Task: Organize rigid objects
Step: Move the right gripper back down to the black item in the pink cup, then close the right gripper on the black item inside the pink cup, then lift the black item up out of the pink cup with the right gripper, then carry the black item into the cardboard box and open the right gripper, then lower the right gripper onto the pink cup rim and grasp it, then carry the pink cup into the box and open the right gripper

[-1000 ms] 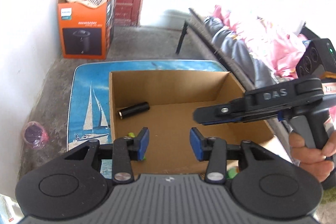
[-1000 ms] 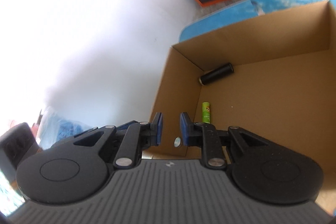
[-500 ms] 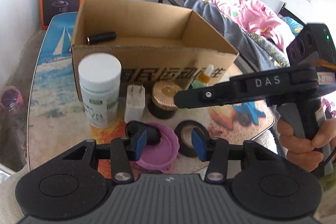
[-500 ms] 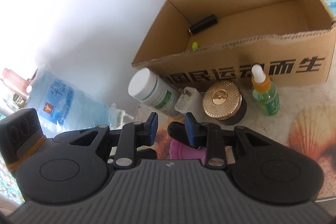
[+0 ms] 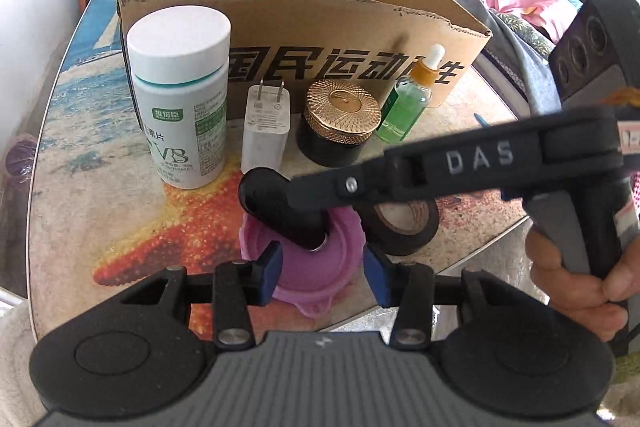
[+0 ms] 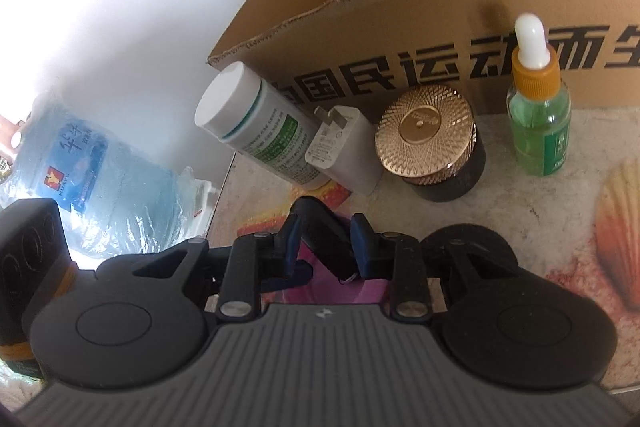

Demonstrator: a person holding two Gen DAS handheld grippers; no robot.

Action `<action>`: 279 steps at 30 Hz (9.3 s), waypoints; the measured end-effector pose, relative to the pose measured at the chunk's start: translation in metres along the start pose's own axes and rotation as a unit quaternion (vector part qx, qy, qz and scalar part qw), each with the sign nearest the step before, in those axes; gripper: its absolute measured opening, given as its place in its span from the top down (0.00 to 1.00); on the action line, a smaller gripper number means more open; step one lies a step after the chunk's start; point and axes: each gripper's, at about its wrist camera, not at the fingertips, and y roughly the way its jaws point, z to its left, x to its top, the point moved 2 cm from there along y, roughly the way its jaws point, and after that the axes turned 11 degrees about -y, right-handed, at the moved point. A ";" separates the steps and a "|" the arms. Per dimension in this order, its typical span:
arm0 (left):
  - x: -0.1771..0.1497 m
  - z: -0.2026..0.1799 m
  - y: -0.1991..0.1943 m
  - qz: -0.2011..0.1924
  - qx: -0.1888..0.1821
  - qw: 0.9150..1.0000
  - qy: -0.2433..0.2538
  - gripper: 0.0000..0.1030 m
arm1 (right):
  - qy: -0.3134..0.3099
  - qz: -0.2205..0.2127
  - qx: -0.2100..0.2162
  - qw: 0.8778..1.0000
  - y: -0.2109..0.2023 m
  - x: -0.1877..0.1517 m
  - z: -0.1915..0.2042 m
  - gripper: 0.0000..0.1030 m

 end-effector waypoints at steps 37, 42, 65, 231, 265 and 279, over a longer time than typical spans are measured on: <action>0.007 0.001 0.001 -0.056 -0.017 0.998 0.002 0.87 | -0.042 -0.020 0.042 0.998 0.015 0.005 0.020 0.81; 0.005 -0.005 0.006 -0.050 0.004 0.999 0.014 0.81 | -0.052 -0.028 0.014 0.998 0.014 0.006 0.027 0.80; -0.004 0.008 0.001 -0.028 0.022 0.999 -0.019 0.64 | 0.019 0.003 0.023 1.000 0.025 -0.016 0.017 0.76; -0.017 0.015 -0.036 -0.067 0.094 0.989 0.095 0.14 | -0.044 -0.042 -0.086 0.994 -0.003 -0.012 0.053 0.70; 0.064 -0.033 -0.124 -0.208 0.132 0.962 0.118 0.40 | -0.201 -0.131 -0.125 0.963 -0.074 0.083 0.123 0.87; 0.195 -0.016 -0.007 -0.019 0.128 0.986 0.106 0.40 | -0.070 0.067 -0.093 0.991 -0.004 0.215 0.003 0.86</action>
